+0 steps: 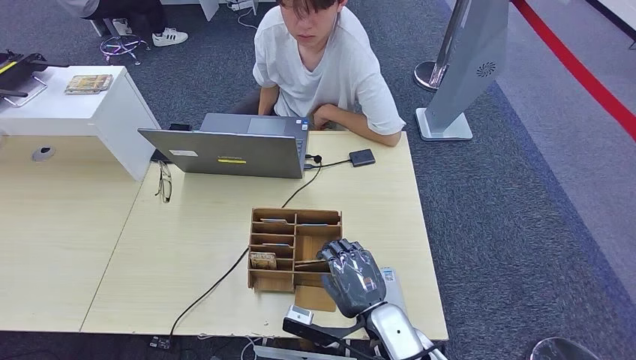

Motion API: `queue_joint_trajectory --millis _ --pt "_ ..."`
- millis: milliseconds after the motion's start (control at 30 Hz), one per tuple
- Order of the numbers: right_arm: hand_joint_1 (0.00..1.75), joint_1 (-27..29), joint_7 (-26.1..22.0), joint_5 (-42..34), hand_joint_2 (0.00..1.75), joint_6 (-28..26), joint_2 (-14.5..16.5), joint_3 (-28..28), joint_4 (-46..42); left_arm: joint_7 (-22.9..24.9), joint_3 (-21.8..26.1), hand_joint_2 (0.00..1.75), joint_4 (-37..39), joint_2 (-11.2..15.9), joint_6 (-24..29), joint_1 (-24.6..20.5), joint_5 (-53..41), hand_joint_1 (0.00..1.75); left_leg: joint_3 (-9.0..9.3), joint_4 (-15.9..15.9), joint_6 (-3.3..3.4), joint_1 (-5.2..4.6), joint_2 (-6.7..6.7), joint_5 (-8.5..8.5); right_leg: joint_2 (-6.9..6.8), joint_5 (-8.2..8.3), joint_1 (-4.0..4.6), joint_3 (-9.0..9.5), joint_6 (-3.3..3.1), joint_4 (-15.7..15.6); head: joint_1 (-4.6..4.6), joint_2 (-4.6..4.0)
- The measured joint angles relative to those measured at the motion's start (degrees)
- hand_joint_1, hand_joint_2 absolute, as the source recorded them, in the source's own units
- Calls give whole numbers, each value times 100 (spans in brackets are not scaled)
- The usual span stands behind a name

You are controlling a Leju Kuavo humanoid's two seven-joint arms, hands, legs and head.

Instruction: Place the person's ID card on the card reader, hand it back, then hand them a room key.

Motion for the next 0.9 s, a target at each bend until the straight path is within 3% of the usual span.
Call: queue_joint_trajectory --millis 600,800,900 --pt "74 -28 2 -13 175 12 84 0 233 18 -11 0 1 0 109 2 194 0 0 0 0 0 0 0 0 0 0 0 0 0 0 0" --pt "56 -46 7 -14 175 13 97 2 232 19 -11 0 2 -1 129 12 277 0 0 0 0 0 0 0 0 0 0 0 0 0 0 0" --pt "56 -81 21 -14 175 17 111 15 224 19 -11 0 2 -2 155 18 314 0 0 0 0 0 0 0 0 0 0 0 0 1 0 0"
